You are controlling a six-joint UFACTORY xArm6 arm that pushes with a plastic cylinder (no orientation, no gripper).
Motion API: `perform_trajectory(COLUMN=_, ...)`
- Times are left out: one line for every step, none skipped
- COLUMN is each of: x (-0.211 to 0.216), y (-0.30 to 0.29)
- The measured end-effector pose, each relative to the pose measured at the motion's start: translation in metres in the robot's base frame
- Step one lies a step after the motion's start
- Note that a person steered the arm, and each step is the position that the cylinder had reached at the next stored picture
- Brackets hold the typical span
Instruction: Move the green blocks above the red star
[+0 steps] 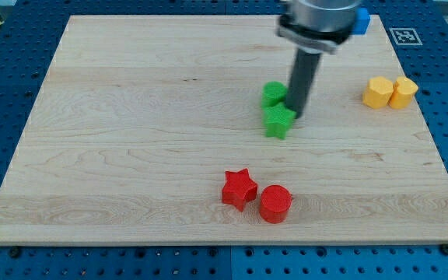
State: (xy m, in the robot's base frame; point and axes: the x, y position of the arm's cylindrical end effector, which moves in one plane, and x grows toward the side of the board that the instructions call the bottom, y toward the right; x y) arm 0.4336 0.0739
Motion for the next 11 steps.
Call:
perform_trajectory(x=0.000, y=-0.003)
perform_trajectory(x=-0.009, y=0.054)
perform_trajectory(x=-0.033, y=0.087)
perform_trajectory(x=-0.050, y=0.048)
perform_trajectory(x=-0.035, y=-0.013)
perform_trajectory(x=0.023, y=-0.033)
perform_trajectory(x=0.013, y=-0.022)
perform_trajectory(x=-0.044, y=0.015)
perform_trajectory(x=-0.085, y=0.013)
perform_trajectory(x=-0.084, y=-0.030)
perform_trajectory(x=-0.035, y=-0.049)
